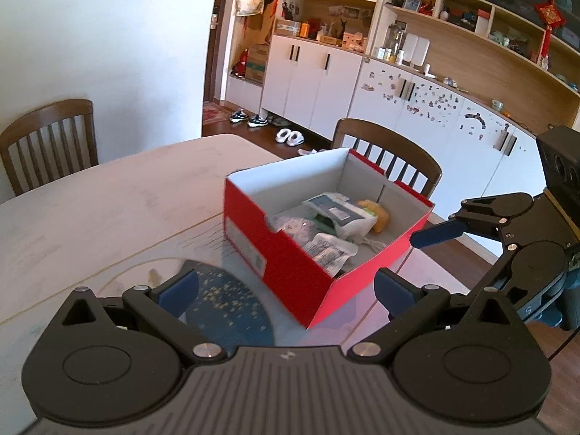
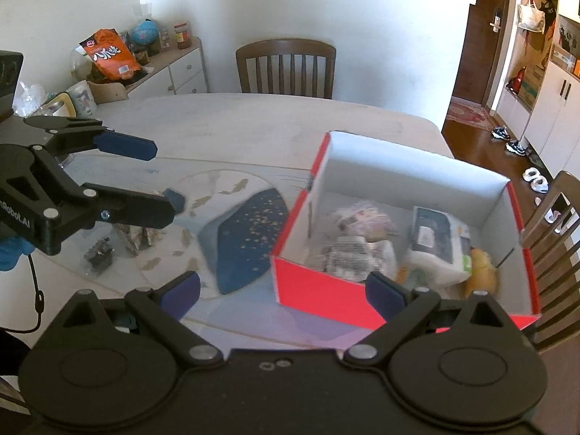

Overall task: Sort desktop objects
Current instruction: 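Open both tools and move them back from the box to the table, then grasp the silver foil snack packet with the left tool while the right tool grasps the black packet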

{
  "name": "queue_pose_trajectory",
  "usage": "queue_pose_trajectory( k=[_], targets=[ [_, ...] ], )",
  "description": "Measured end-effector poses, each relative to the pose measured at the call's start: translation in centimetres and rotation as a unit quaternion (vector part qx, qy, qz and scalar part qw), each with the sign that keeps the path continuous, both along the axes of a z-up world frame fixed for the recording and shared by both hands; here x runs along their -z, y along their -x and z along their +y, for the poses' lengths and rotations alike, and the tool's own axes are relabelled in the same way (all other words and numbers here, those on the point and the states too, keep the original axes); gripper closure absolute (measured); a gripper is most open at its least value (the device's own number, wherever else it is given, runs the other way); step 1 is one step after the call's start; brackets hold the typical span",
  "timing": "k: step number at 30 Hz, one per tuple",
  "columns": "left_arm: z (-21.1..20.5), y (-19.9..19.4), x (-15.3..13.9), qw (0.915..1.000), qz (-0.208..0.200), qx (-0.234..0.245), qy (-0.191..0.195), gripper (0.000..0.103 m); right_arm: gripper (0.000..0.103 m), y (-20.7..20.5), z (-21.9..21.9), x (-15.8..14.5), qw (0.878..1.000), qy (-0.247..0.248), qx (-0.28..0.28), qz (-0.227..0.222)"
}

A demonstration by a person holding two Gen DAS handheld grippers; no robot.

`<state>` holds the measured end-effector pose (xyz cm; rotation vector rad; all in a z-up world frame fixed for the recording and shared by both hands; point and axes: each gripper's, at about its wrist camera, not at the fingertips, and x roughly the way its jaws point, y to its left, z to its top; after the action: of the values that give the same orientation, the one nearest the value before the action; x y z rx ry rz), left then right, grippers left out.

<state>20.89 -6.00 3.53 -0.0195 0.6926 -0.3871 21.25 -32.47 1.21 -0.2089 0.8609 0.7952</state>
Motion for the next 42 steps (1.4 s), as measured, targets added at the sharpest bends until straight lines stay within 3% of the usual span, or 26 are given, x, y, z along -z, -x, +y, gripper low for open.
queue_pose_trajectory(
  k=[29,42],
  targets=[
    [12.7,2.9,3.3,0.996,0.031,-0.083,-0.012,0.0,0.005,5.5,10.8,1.9,1.0,-0.008,-0.024,0.008],
    [15.6,1.8,7.6,0.9956,0.061,-0.066,-0.026,0.0,0.005,7.4,15.4,3.4,0.998,-0.008,-0.05,0.03]
  ],
)
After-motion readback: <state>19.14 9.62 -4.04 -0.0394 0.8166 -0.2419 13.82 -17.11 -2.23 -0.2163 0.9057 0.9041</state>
